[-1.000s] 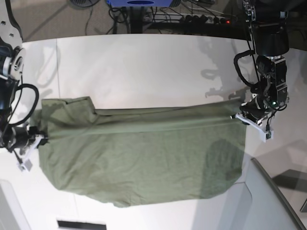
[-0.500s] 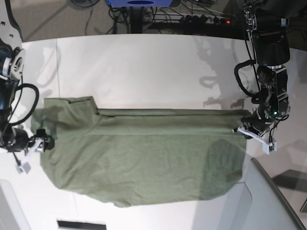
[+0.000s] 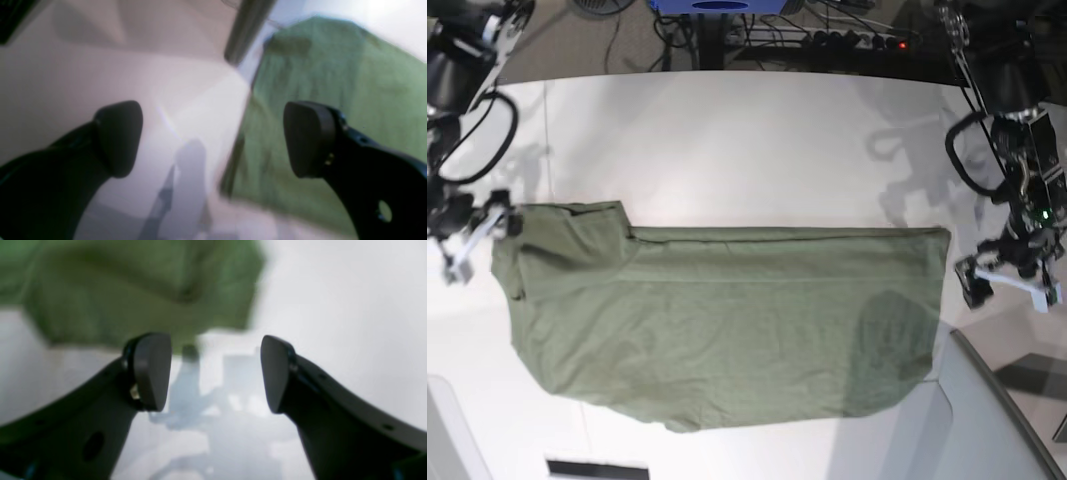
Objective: Layout the t-shirt on the table in an organized manner, then fold the t-shirt properly
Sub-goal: 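Open both grippers and raise them off the folded shirt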
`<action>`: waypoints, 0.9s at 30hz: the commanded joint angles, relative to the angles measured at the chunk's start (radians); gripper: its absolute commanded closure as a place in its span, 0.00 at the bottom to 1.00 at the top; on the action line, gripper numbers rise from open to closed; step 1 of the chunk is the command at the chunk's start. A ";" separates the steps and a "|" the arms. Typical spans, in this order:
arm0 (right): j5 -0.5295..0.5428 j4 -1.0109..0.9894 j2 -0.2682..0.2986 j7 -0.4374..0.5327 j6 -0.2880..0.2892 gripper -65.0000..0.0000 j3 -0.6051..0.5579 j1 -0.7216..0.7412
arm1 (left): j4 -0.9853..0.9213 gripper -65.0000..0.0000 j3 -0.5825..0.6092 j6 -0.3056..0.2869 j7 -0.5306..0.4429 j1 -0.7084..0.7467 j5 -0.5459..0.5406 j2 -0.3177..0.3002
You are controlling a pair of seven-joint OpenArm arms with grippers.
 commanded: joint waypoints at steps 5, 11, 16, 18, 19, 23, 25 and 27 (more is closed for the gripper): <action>0.006 -0.062 -0.004 0.091 0.001 0.30 0.007 0.006 | 0.064 0.00 -0.013 -0.005 -0.011 0.166 -0.093 0.010; 0.006 -0.137 -0.002 0.117 0.001 0.30 0.005 0.021 | 0.084 0.00 -0.013 -0.005 -0.012 0.330 -0.292 -0.016; 0.006 -0.167 -0.004 0.118 0.001 0.30 0.002 0.030 | 0.115 0.00 -0.013 -0.005 -0.012 0.381 -0.301 -0.013; 0.006 -0.167 -0.004 0.126 0.001 0.30 0.002 0.030 | 0.127 0.00 -0.013 -0.005 -0.012 0.387 -0.301 -0.013; 0.006 -0.168 -0.004 0.134 0.001 0.31 0.002 0.030 | 0.128 0.00 -0.013 -0.005 -0.012 0.390 -0.301 -0.013; 0.006 -0.187 -0.004 0.141 0.001 0.54 0.002 0.032 | 0.133 0.00 -0.013 -0.005 -0.012 0.393 -0.301 -0.013; 0.006 -0.226 -0.002 0.143 0.001 0.69 0.002 0.049 | 0.133 0.00 -0.013 -0.005 -0.012 0.393 -0.301 -0.013; 0.006 -0.262 -0.001 0.144 0.001 0.81 0.002 0.056 | 0.133 0.00 -0.013 -0.005 -0.012 0.393 -0.301 -0.013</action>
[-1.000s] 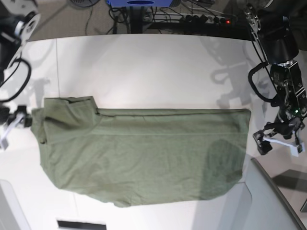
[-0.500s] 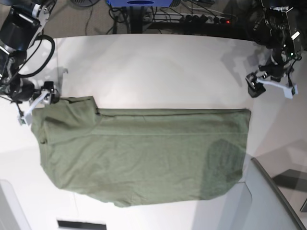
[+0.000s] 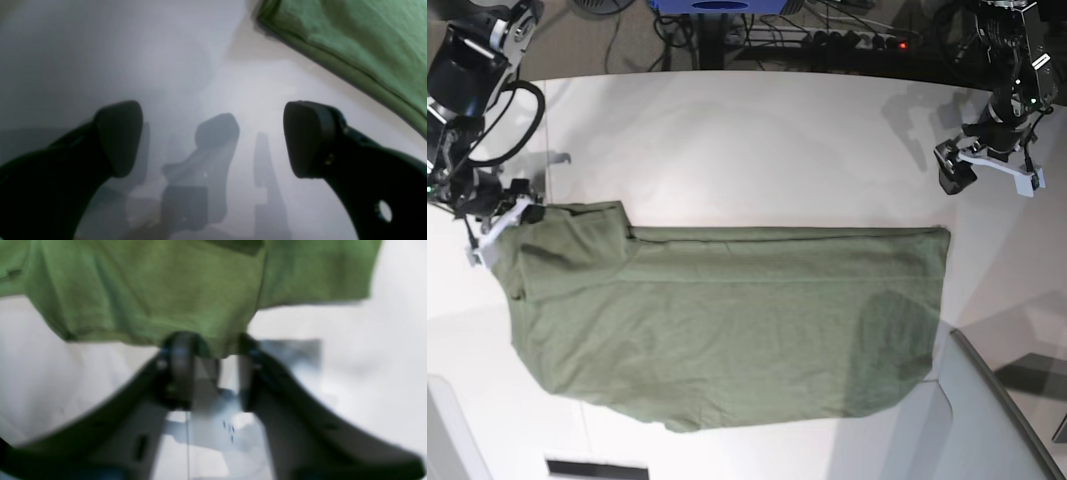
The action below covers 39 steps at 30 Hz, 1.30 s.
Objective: Layout the t-shirt on the table in an organized manner, then fold the t-shirt properly
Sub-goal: 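Open both grippers and raise them off the folded shirt, then move both grippers to the folded edge's two corners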
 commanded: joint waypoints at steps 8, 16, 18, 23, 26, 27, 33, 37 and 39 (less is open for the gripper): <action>0.000 0.008 0.010 -0.012 0.005 0.99 -0.001 0.015 | 0.018 0.00 -0.006 -0.007 -0.020 -0.004 -0.008 -0.018; 0.000 0.165 0.005 -0.106 0.005 0.99 -0.049 0.052 | 0.011 0.00 -0.006 -0.007 -0.020 -0.011 -0.008 -0.018; 0.000 0.153 0.010 -0.106 0.005 0.99 -0.104 0.090 | 0.011 0.00 0.000 -0.007 -0.020 -0.013 -0.008 -0.018; -0.003 0.077 0.010 -0.097 0.005 0.99 -0.188 0.223 | -0.003 0.00 0.006 -0.007 -0.020 -0.028 -0.008 -0.018; -0.005 -0.008 0.010 -0.066 0.005 0.99 -0.227 0.309 | -0.029 0.00 0.023 -0.007 -0.020 -0.033 -0.008 -0.019; -0.005 -0.042 0.013 -0.043 0.005 0.99 -0.245 0.334 | -0.031 0.00 0.040 -0.007 -0.020 -0.033 -0.007 -0.022; -0.005 -0.289 0.045 0.104 0.005 0.99 -0.348 0.480 | -0.034 0.00 0.114 -0.007 -0.020 -0.033 -0.007 -0.024; -0.005 -0.417 0.054 0.219 0.005 0.99 -0.371 0.549 | -0.034 0.00 0.146 -0.007 -0.020 -0.033 -0.007 -0.024; -0.005 -0.453 0.062 0.282 0.005 0.98 -0.377 0.563 | -0.034 0.00 0.158 -0.007 -0.020 -0.033 -0.007 -0.024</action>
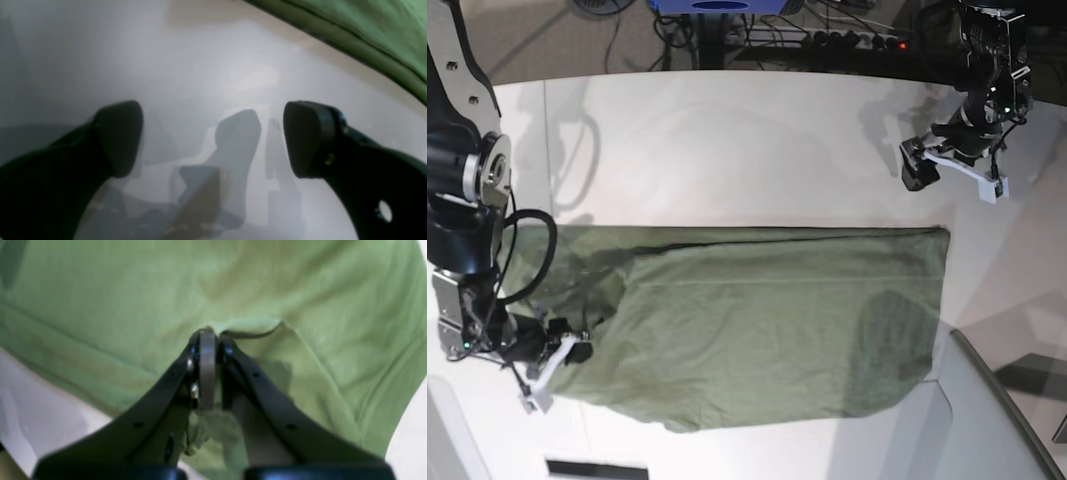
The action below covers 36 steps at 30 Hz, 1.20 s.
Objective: Layout the t-shirt on the table in an organized manner, then fold the t-shirt properly
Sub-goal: 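Move both grippers to the folded edge's two corners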
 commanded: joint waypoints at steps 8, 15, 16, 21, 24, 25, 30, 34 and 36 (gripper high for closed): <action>0.020 -0.025 0.012 0.198 -0.082 0.52 0.014 0.038 | 0.013 0.00 -0.014 -0.004 -0.016 0.003 0.205 0.035; 0.025 0.190 0.012 0.174 -0.101 0.29 0.238 -0.087 | 0.013 0.00 -0.014 -0.004 -0.016 0.004 0.233 0.072; 0.025 0.262 0.009 0.135 -0.101 0.30 0.305 -0.128 | 0.013 0.00 -0.014 -0.004 -0.016 0.004 0.233 0.075; 0.025 0.611 -0.082 -0.156 -0.101 0.28 0.544 -0.332 | 0.013 0.00 -0.015 -0.004 -0.016 0.004 0.233 0.079; 0.025 0.703 -0.154 -0.215 -0.101 0.28 0.663 -0.409 | 0.013 0.00 -0.015 -0.004 -0.018 0.001 0.233 0.096; 0.025 0.706 -0.166 -0.215 -0.101 0.28 0.689 -0.424 | 0.013 0.00 -0.015 -0.004 -0.018 0.001 0.233 0.101; 0.025 0.603 -0.171 -0.218 -0.102 0.28 0.768 -0.432 | 0.018 0.00 -0.017 -0.005 -0.018 0.000 0.231 0.113; 0.025 0.513 -0.163 -0.215 -0.102 0.28 0.831 -0.427 | 0.022 0.00 -0.017 -0.005 -0.020 0.000 0.231 0.113; 0.025 0.486 -0.163 -0.215 -0.102 0.28 0.837 -0.427 | 0.022 0.00 -0.017 -0.005 -0.020 0.000 0.231 0.113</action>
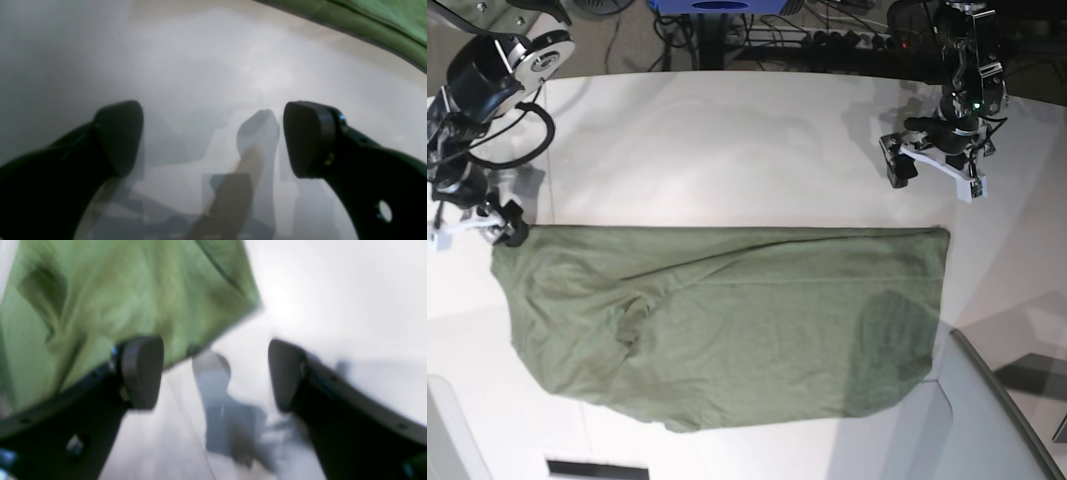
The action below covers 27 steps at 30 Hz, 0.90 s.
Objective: Layout the t-shirt on the table in an organized manner, then fold the t-shirt properly
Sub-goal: 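Move both grippers to the folded edge's two corners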
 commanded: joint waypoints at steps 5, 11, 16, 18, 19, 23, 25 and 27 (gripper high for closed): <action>-0.002 -0.073 0.013 0.061 0.004 0.29 -0.004 0.039 | 0.004 0.00 0.002 -0.005 0.033 0.004 -0.016 -0.002; -0.002 -0.228 0.080 0.108 0.004 0.29 -0.003 0.077 | 0.002 0.00 -0.047 -0.005 0.033 0.004 -0.040 0.011; -0.002 -0.245 0.088 0.109 0.005 0.54 -0.001 0.079 | -0.005 0.00 -0.136 -0.106 0.036 0.004 -0.168 0.013; -0.002 -0.246 0.088 0.109 0.005 0.78 -0.003 0.079 | -0.007 0.00 -0.140 -0.138 0.036 0.001 -0.165 0.013; -0.002 -0.248 0.086 0.109 0.005 0.91 -0.003 0.079 | -0.007 0.00 -0.137 -0.138 0.036 -0.003 -0.165 0.013; -0.002 -0.248 0.082 0.101 0.005 1.00 -0.004 0.079 | -0.065 0.00 -0.145 -0.138 0.036 -0.057 -0.168 0.021; -0.002 -0.248 0.080 0.100 0.005 1.00 -0.004 0.076 | -0.130 0.00 -0.148 -0.138 0.035 -0.095 -0.169 0.021; -0.002 -0.248 0.080 0.100 0.005 1.00 -0.004 0.073 | -0.189 0.00 -0.182 -0.138 0.035 -0.129 -0.169 0.024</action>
